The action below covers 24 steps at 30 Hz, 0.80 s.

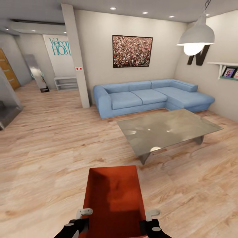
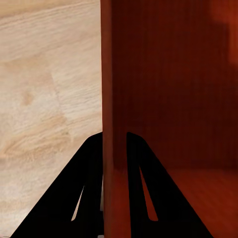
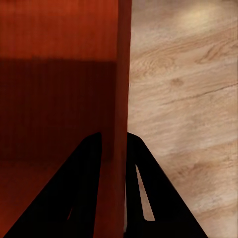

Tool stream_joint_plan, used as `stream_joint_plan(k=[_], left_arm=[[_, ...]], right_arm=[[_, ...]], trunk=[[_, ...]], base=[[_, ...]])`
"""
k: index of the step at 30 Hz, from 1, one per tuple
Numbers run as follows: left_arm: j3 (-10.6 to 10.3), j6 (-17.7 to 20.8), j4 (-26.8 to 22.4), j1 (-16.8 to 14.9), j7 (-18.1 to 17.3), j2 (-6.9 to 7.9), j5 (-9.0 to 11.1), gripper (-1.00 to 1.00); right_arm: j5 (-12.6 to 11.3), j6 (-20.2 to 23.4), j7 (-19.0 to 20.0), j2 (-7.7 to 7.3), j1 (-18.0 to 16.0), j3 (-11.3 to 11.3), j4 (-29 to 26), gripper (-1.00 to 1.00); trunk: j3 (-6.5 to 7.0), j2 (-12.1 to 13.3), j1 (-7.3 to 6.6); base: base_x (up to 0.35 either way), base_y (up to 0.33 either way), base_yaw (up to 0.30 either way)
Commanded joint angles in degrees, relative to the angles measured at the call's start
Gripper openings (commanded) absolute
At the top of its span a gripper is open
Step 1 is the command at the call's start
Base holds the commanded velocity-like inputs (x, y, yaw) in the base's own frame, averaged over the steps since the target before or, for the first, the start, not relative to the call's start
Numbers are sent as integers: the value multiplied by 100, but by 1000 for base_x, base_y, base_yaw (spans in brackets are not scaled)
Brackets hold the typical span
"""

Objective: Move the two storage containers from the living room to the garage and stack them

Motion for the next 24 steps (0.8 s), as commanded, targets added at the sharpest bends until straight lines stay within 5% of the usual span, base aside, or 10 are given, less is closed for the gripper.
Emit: stream_joint_plan(k=[1, 24], left_arm=[[15, 34, -35, -2, 59, 2, -85, -100], [15, 34, -53, -2, 30, 4, -83, -100]], right_arm=[[-126, -32, -60, -3, -5, -31, 112, -100], [-126, -32, -60, -4, -2, -31, 112, -100]], trunk=[[-5, -4, 0], [-5, -4, 0]], base=[[0, 0, 269], [0, 0, 269]])
